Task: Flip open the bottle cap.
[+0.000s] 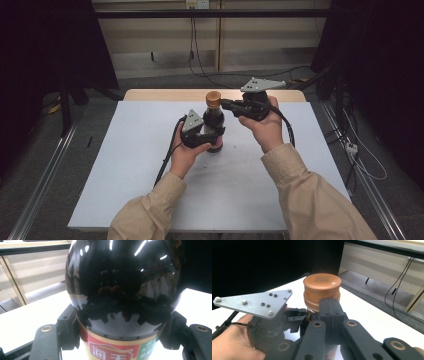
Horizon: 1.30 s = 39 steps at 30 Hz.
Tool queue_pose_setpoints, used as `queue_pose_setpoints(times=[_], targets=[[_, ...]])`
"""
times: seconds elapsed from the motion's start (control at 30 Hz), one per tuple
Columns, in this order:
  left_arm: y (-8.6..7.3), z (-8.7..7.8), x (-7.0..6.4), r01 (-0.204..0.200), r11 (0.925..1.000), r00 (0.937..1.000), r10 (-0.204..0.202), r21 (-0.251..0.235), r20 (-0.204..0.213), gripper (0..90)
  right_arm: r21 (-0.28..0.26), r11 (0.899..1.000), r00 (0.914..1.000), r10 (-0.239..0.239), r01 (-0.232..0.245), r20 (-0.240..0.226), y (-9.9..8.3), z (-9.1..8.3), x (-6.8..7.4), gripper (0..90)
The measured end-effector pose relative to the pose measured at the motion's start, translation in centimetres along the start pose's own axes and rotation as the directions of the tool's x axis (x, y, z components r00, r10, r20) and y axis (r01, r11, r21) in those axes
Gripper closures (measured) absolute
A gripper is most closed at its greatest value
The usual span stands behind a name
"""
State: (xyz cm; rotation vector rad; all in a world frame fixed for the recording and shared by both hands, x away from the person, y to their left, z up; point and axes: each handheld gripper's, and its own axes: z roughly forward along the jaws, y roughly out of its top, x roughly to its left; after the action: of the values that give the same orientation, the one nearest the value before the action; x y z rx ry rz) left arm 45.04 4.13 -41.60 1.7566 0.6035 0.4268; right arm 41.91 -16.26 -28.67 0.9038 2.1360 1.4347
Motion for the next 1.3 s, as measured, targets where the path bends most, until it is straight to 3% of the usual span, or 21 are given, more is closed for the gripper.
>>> queue_pose_setpoints(times=[0.43, 1.3], targets=[[0.0, 0.0, 0.0, 0.002, 1.0000, 1.0000, -0.002, -0.001, -0.003, 31.1, -0.007, 1.000, 0.9993, 0.018, -0.018, -0.032, 0.4, 0.0, -0.1, 90.0], [-0.1, 0.0, 0.0, 0.003, 1.0000, 1.0000, -0.003, -0.005, -0.007, 31.0, -0.006, 1.000, 0.9997, 0.010, -0.010, -0.024, 1.1, 0.1, 0.1, 90.0]])
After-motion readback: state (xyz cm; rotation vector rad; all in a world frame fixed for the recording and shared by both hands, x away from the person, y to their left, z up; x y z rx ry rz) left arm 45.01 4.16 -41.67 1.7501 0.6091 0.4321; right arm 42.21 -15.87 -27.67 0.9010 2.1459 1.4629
